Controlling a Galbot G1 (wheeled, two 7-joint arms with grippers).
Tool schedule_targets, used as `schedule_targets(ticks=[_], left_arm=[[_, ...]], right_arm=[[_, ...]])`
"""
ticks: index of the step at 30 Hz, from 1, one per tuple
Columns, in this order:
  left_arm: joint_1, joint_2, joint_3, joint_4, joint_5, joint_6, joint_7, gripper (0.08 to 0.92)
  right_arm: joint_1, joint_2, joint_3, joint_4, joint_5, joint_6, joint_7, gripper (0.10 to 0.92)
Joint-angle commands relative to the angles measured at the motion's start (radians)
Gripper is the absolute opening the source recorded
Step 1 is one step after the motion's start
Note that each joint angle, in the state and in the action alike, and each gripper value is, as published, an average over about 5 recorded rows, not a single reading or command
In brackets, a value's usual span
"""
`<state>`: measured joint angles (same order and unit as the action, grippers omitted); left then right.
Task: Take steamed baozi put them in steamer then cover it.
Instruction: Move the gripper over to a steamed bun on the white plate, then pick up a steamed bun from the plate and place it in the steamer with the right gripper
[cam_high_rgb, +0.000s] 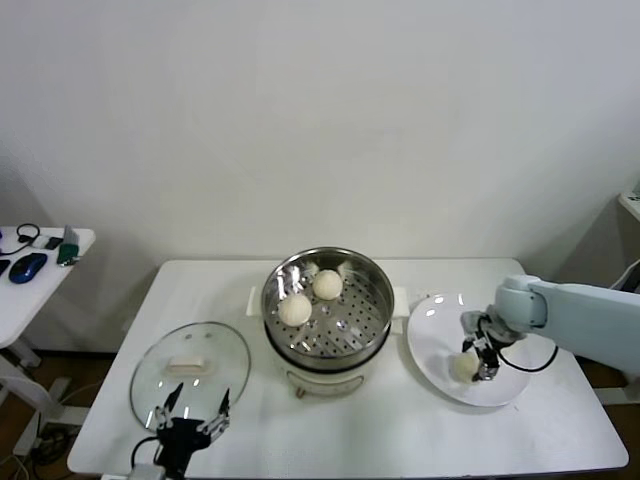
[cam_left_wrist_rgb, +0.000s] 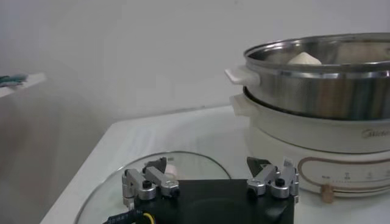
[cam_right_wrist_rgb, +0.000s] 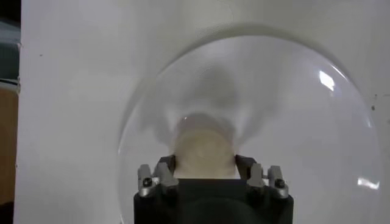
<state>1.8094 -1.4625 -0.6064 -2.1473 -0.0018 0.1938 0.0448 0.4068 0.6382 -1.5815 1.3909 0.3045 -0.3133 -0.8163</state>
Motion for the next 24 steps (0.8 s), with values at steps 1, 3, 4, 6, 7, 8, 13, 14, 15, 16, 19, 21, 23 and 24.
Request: schedule_targets(ticks=[1, 3, 4, 6, 7, 8, 13, 14, 15, 16, 19, 21, 23, 24], left_arm=[[0.004, 0.000, -0.002, -0.005, 0.005, 0.001, 0.000, 0.823], [0.005, -0.001, -0.001, -0.008, 0.012, 0.002, 0.001, 0.823], [0.005, -0.002, -0.001, -0.010, 0.015, 0.002, 0.001, 0.823], [0.007, -0.003, 0.000, -0.013, 0.019, 0.003, 0.001, 0.823], [0.008, -0.003, -0.001, -0.015, 0.020, 0.003, 0.001, 0.823], [0.009, -0.002, -0.001, -0.016, 0.021, 0.003, 0.001, 0.823], [0.013, 0.002, -0.003, -0.015, 0.025, 0.003, 0.000, 0.823], [0.013, 0.002, -0.002, -0.014, 0.027, 0.003, 0.000, 0.823], [0.012, 0.002, -0.001, -0.014, 0.029, 0.002, 0.001, 0.823], [0.012, 0.001, -0.001, -0.014, 0.030, 0.002, 0.001, 0.823], [0.011, -0.001, -0.001, -0.014, 0.032, 0.000, 0.000, 0.823], [0.013, -0.002, -0.003, -0.012, 0.032, -0.002, -0.001, 0.823], [0.014, -0.003, -0.006, -0.007, 0.031, -0.005, -0.003, 0.823], [0.015, -0.003, -0.007, -0.006, 0.030, -0.006, -0.003, 0.823]], right_arm=[[0.255, 0.030, -0.130, 0.020, 0.011, 0.098, -0.085, 0.631], [0.422, 0.070, -0.225, 0.027, 0.027, 0.175, -0.131, 0.632], [0.494, 0.093, -0.257, 0.025, 0.035, 0.218, -0.154, 0.634], [0.614, 0.139, -0.289, 0.017, 0.057, 0.292, -0.188, 0.636], [0.662, 0.161, -0.284, 0.015, 0.069, 0.324, -0.204, 0.637], [0.704, 0.183, -0.271, 0.019, 0.084, 0.352, -0.218, 0.639], [0.836, 0.291, -0.137, 0.089, 0.140, 0.456, -0.259, 0.644], [0.844, 0.312, -0.107, 0.109, 0.142, 0.472, -0.262, 0.645], [0.849, 0.334, -0.077, 0.133, 0.141, 0.489, -0.264, 0.644], [0.848, 0.354, -0.051, 0.155, 0.137, 0.504, -0.264, 0.643], [0.824, 0.414, 0.002, 0.236, 0.109, 0.555, -0.251, 0.642], [0.794, 0.455, 0.011, 0.295, 0.076, 0.587, -0.230, 0.643], [0.748, 0.495, 0.014, 0.338, 0.007, 0.616, -0.212, 0.644], [0.717, 0.516, 0.015, 0.350, -0.034, 0.629, -0.205, 0.644]])
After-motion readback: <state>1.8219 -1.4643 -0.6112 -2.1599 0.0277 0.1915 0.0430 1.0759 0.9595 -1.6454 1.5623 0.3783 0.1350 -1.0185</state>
